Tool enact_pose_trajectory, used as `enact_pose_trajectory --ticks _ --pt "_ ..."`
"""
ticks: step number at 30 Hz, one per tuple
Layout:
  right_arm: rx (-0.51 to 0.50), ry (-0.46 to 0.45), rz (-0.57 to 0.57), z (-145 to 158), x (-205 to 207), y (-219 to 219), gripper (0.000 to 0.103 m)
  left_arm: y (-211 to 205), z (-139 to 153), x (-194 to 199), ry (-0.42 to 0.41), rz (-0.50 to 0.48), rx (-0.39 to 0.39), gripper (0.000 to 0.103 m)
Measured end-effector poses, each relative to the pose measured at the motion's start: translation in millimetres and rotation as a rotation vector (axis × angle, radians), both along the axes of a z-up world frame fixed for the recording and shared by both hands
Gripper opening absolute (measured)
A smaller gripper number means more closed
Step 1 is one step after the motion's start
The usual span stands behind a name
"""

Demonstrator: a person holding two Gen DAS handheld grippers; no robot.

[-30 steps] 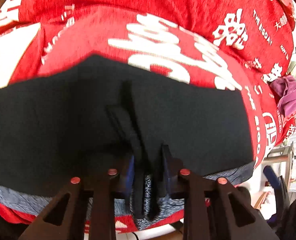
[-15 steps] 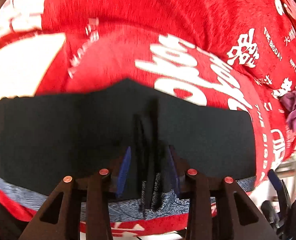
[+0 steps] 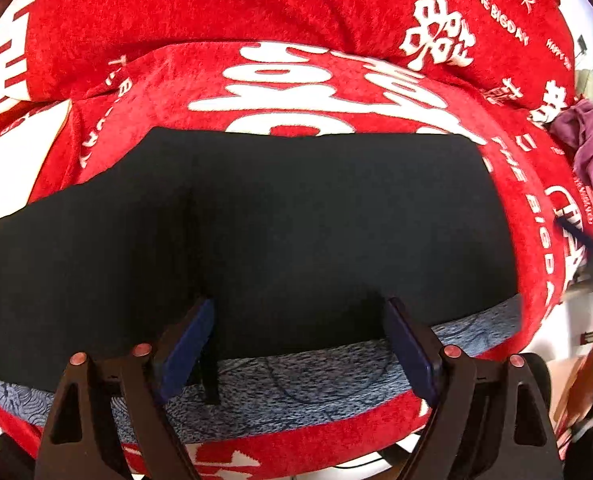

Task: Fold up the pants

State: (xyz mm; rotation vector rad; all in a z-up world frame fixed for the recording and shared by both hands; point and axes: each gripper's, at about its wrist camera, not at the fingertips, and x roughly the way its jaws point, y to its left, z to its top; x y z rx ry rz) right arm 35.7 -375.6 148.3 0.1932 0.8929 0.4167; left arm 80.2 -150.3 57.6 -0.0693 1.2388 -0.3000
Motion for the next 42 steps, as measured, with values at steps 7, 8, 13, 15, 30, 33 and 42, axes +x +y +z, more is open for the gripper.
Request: enact_pose_trajectory --ticks 7,8,13,15,30,33,42 --pt "0.129 0.157 0.019 -37 101 5 0.099 -2 -1 -4 -0.021 0.000 0.020 0.089" --pt "0.120 0.198 0.019 -49 108 9 0.099 -3 -2 -4 -0.021 -0.001 0.014 0.090" --pt "-0.033 0.207 0.015 -55 108 32 0.102 2 4 -8 -0.025 -0.004 0.000 0.090" --pt "-0.069 0.162 0.013 -39 90 36 0.102 10 10 -14 -0.032 0.006 -0.040 0.090" --pt "-0.269 0.019 0.102 -8 13 89 0.103 121 0 -51 -0.033 0.227 -0.048 0.093" --pt "-0.238 -0.003 0.245 9 28 129 0.103 169 -14 -59 -0.041 0.387 -0.025 0.093" --pt "-0.316 0.056 0.566 -15 87 299 0.103 204 -49 -61 -0.094 0.454 0.054 0.103"
